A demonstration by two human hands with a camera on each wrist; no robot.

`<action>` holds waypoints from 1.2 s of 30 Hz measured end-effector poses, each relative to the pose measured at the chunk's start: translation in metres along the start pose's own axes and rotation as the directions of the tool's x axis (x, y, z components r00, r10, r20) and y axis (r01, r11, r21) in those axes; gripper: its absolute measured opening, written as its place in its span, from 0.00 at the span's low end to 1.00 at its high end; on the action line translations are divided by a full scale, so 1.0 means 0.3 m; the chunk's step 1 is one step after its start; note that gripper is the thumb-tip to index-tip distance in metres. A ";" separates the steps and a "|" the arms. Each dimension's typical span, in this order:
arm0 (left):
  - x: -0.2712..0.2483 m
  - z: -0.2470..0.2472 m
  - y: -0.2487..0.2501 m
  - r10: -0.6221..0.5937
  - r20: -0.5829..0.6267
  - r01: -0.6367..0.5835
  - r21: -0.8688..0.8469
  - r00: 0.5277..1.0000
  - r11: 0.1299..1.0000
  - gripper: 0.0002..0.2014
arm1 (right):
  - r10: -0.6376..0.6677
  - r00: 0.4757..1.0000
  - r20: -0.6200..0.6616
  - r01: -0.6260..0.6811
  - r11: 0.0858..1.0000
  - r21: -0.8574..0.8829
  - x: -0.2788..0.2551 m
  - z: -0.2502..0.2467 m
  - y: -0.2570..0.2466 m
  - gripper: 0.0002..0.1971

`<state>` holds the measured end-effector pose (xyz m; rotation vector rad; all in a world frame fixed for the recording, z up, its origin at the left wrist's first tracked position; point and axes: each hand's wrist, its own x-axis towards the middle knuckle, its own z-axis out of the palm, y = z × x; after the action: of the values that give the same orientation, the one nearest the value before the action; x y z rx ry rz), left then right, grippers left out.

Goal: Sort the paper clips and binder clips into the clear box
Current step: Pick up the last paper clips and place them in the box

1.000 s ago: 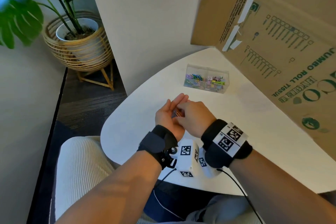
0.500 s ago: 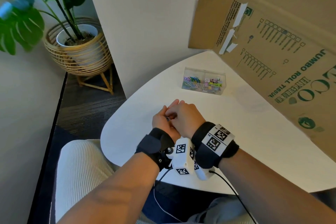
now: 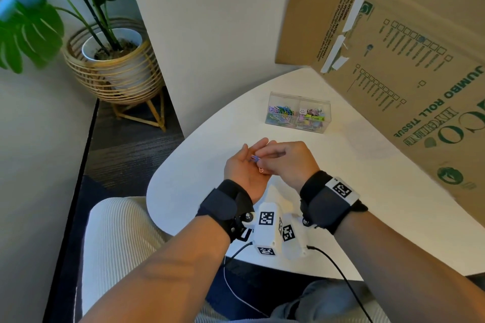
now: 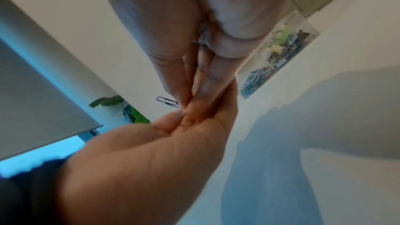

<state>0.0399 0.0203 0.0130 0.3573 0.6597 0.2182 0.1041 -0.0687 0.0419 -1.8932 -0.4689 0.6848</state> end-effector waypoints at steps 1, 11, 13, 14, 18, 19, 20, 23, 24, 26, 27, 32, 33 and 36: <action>0.006 -0.006 0.001 0.007 -0.005 -0.007 0.006 1.000 1.000 0.23 | 0.011 1.000 -0.004 -0.010 0.996 0.084 -0.002 -0.007 0.001 0.12; 0.092 -0.014 0.173 0.110 -0.019 -0.093 0.413 0.994 0.906 0.13 | -0.150 0.935 -0.323 0.150 0.988 -0.025 0.307 -0.199 -0.094 0.09; 0.119 0.016 0.214 0.147 0.012 -0.131 0.532 0.989 0.837 0.12 | -0.209 0.905 -0.370 0.163 0.975 -0.151 0.393 -0.222 -0.124 0.07; 0.131 0.038 0.230 0.165 0.033 -0.154 0.578 0.986 0.801 0.12 | -0.246 0.894 -0.375 0.171 0.960 -0.222 0.426 -0.223 -0.132 0.07; 0.183 0.118 0.246 0.219 0.091 -0.218 0.702 0.971 0.678 0.12 | -0.171 0.983 -0.068 0.088 0.759 -0.645 0.480 -0.197 -0.112 0.07; 0.200 0.130 0.241 0.228 0.092 -0.223 0.721 0.969 0.656 0.12 | -0.139 0.989 -0.043 0.075 0.744 -0.664 0.478 -0.202 -0.103 0.07; 0.220 0.140 0.236 0.241 0.094 -0.231 0.734 0.966 0.638 0.12 | -0.141 0.988 -0.064 0.069 0.770 -0.634 0.477 -0.217 -0.095 0.08; 0.299 0.163 0.232 0.297 0.116 -0.276 0.765 0.948 0.582 0.10 | -0.241 0.912 -0.333 0.087 0.905 -0.417 0.468 -0.310 -0.087 0.09; 0.330 0.170 0.232 0.313 0.124 -0.286 0.787 0.942 0.547 0.11 | -0.227 0.879 -0.419 0.059 0.924 -0.378 0.471 -0.350 -0.077 0.10; 0.383 0.187 0.229 0.329 0.138 -0.283 0.847 0.934 0.450 0.13 | -0.114 0.862 -0.493 -0.083 0.929 -0.360 0.481 -0.421 -0.046 0.12; 0.406 0.196 0.223 0.328 0.146 -0.276 0.876 0.933 0.396 0.14 | -0.020 0.877 -0.480 -0.181 0.912 -0.368 0.491 -0.448 -0.026 0.15; 0.456 0.238 0.202 0.241 0.199 -0.242 0.957 0.950 0.162 0.23 | 0.281 0.893 -0.351 -0.376 0.895 -0.239 0.528 -0.450 0.053 0.23; 0.457 0.243 0.205 0.219 0.205 -0.246 0.952 0.954 0.182 0.24 | 0.268 0.895 -0.357 -0.344 0.923 -0.169 0.540 -0.446 0.073 0.20; 0.457 0.247 0.222 0.198 0.224 -0.270 0.931 0.954 0.247 0.24 | 0.248 0.892 -0.377 -0.262 0.965 0.015 0.551 -0.443 0.107 0.13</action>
<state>0.1867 0.1048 0.0169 1.6989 0.6055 0.0554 0.3166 -0.0751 0.0134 -2.0817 0.0154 0.4619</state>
